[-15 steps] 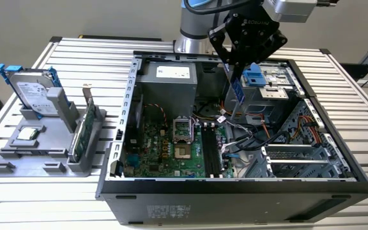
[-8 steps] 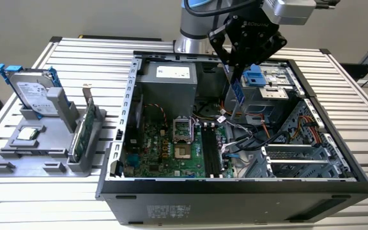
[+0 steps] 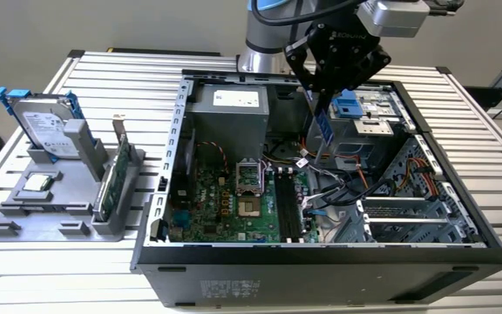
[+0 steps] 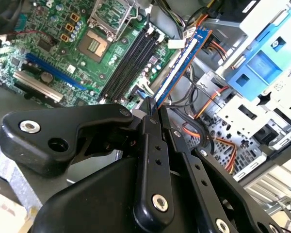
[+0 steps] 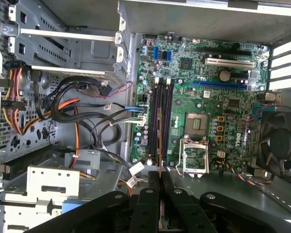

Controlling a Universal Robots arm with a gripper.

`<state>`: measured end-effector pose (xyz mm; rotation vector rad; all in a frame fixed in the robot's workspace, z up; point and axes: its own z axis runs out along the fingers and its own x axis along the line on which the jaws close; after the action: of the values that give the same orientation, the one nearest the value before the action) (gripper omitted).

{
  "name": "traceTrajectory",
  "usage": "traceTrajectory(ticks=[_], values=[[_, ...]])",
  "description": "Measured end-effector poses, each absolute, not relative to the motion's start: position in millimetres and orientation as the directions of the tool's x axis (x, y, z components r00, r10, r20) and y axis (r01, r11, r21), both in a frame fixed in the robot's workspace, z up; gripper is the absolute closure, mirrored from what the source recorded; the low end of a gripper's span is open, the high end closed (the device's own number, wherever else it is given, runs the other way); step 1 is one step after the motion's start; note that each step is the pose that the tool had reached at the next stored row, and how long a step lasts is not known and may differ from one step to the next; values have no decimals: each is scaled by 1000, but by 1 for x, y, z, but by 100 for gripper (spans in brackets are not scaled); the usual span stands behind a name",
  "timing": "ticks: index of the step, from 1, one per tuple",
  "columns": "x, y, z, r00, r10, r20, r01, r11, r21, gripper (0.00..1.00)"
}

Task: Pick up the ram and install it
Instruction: 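Insert the ram into the slot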

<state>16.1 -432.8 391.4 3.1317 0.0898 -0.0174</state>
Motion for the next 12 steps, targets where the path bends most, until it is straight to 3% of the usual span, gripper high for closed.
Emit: traceTrajectory(ticks=[12], values=[[17,-433,387,998,55,-11,56,-998,9,100]])
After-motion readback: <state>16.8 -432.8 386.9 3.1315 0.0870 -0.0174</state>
